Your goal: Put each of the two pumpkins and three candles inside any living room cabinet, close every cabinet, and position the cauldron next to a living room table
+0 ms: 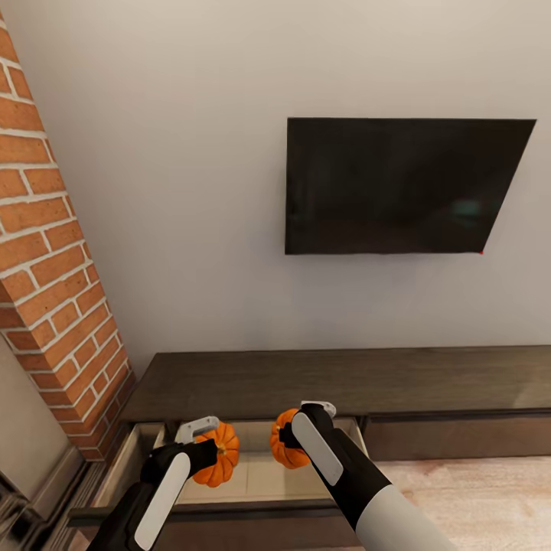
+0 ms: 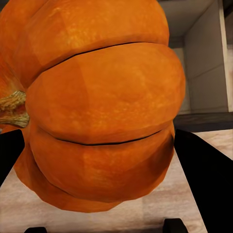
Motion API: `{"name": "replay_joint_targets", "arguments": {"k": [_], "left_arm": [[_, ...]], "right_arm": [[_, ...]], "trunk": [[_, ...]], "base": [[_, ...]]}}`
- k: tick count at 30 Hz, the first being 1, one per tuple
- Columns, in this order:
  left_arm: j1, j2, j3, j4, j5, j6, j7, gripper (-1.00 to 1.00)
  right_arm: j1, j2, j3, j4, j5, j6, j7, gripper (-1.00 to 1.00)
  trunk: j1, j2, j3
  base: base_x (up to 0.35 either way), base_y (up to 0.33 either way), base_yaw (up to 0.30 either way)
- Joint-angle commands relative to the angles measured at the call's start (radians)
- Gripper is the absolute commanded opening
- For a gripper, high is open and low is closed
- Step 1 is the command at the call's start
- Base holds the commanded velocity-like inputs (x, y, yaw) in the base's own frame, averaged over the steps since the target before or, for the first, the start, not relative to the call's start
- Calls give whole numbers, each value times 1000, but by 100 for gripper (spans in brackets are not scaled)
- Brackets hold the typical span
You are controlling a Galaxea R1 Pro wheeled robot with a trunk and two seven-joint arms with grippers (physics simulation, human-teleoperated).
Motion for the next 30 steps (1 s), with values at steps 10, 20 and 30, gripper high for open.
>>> {"name": "replay_joint_targets", "arguments": {"k": [10,20,30], "left_arm": [[0,-1,-1,1,-2,0,0,-100],[0,1,-1,1,-3,-1,-7,-100],[0,3,-1,1,-2,-43,-10,-100]], "right_arm": [[0,0,0,7,0,-1,-3,-100],[0,0,0,8,0,-1,-3,-100],[0,0,0,8,0,-1,-3,-100]], "trunk": [[38,-70,-31],[77,-140,-63],[115,-210,-94]], "base": [[0,0,0],[0,0,0],[0,0,0]]}}
